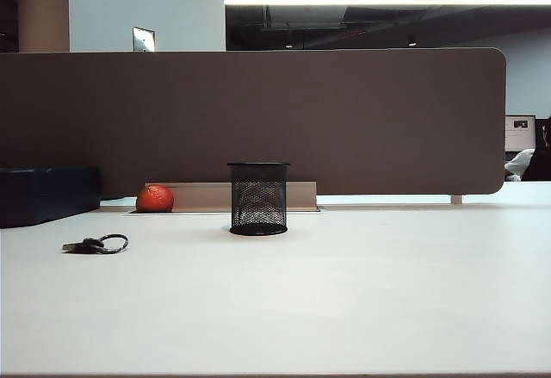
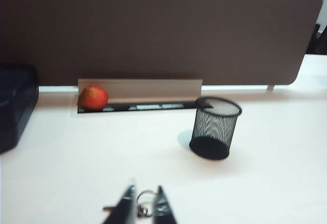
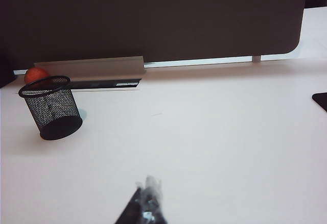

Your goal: Pick up a bunch of keys from the table, then put them into the black basket.

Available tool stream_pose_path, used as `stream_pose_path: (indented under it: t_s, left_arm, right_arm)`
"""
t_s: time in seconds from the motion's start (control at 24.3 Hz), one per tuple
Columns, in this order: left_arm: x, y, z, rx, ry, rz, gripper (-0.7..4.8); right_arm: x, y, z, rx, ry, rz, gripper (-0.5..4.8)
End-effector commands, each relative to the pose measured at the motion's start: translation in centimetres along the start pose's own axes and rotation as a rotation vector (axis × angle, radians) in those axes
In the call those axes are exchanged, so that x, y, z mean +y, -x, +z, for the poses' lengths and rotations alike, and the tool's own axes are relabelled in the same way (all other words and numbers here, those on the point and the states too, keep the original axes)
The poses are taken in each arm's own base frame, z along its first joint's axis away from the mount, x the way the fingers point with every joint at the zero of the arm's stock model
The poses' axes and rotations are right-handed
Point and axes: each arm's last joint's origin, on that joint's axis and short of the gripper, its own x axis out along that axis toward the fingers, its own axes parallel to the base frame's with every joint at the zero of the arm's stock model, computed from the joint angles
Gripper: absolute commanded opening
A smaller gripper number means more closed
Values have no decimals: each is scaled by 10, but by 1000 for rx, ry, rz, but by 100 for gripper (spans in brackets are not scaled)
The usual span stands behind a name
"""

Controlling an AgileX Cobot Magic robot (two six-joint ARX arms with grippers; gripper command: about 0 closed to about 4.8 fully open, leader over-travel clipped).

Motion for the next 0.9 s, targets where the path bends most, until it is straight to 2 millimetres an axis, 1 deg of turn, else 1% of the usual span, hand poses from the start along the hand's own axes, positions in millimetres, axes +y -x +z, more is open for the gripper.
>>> stream_pose_path:
  t_s: [0.04,0.25,0.33,0.37,0.41,0.58,0.66,0.7,0.78,0.9]
  left_arm:
    - [-2,3,13,-5,2,-12,60]
    - [-7,11,37,51,38,-23,66]
    - [-8,11,42,61,61,-50,126]
    - [-9,10,47,69,87,-76,185]
    - [-10,9,49,76,104,-90,192]
    - [-9,1,64,85,138,-105,192]
    - [-8,-4,69,100,193,-108,192]
    - [-8,-8,71,112,220,-144,192]
    - [-8,-16,77,112,251,-207,192]
    - [-7,-29,84,140,299,-249,194]
  right_arm:
    - [2,4,10,-3,-40,0,-6]
    - [6,14,31,-10,-98,3,-6]
    - [7,17,36,-1,-131,1,-6]
    - [8,20,40,12,-154,0,-6]
    - [9,21,43,20,-169,-1,-6]
    - [13,27,54,71,-202,30,-6]
    - [14,28,61,103,-209,26,-6]
    - [14,28,66,117,-211,22,-6]
    - [16,26,77,131,-213,21,-5]
    - [18,21,90,161,-220,59,1]
